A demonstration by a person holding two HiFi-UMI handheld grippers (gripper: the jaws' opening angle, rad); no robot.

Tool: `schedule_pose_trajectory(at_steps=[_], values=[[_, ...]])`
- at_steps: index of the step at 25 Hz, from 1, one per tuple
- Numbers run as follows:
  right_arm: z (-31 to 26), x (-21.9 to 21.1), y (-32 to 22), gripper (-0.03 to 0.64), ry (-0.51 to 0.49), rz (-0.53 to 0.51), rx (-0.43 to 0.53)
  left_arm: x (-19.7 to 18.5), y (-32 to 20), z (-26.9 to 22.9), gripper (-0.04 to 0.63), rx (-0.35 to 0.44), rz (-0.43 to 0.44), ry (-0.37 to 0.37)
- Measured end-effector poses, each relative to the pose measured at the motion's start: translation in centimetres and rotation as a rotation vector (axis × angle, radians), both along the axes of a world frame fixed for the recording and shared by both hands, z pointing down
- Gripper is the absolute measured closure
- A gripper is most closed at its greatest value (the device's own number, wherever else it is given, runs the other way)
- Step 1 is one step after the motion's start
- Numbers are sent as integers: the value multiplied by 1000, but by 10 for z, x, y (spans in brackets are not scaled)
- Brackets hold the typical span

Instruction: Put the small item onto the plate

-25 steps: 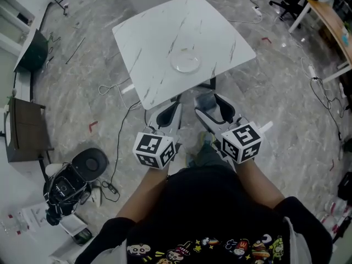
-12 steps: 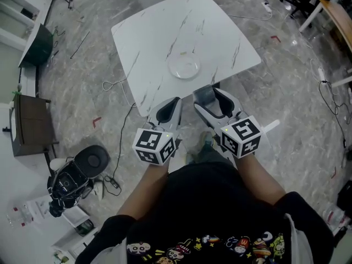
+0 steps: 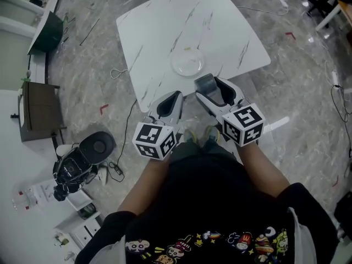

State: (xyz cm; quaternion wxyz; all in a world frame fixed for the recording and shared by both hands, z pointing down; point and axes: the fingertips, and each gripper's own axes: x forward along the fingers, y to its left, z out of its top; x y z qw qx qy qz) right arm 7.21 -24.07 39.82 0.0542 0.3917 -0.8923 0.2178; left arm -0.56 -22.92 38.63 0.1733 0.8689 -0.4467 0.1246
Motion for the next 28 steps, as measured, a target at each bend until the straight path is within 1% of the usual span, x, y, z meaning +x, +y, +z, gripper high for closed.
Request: schedule_pose_trajectory(at_steps=[6,12,17,21,28], values=[[9,1,-18,298,15,-15,-6,-12,-14,10,595,-16,-39,-6],[25,-4,-33,298,60,-19,-31,-16,-30,25,595,-33,-42,26],[41,-18,-57,298,90,-26,-58,-23,-54,42,595,-51,-40,48],[61,-28,-74,298,122,-35,-71,-27,-68,59,595,-70,-40,62],[104,-46,-109,298,186,-39,-127,-40,-97,90,595,-120,-48,75]])
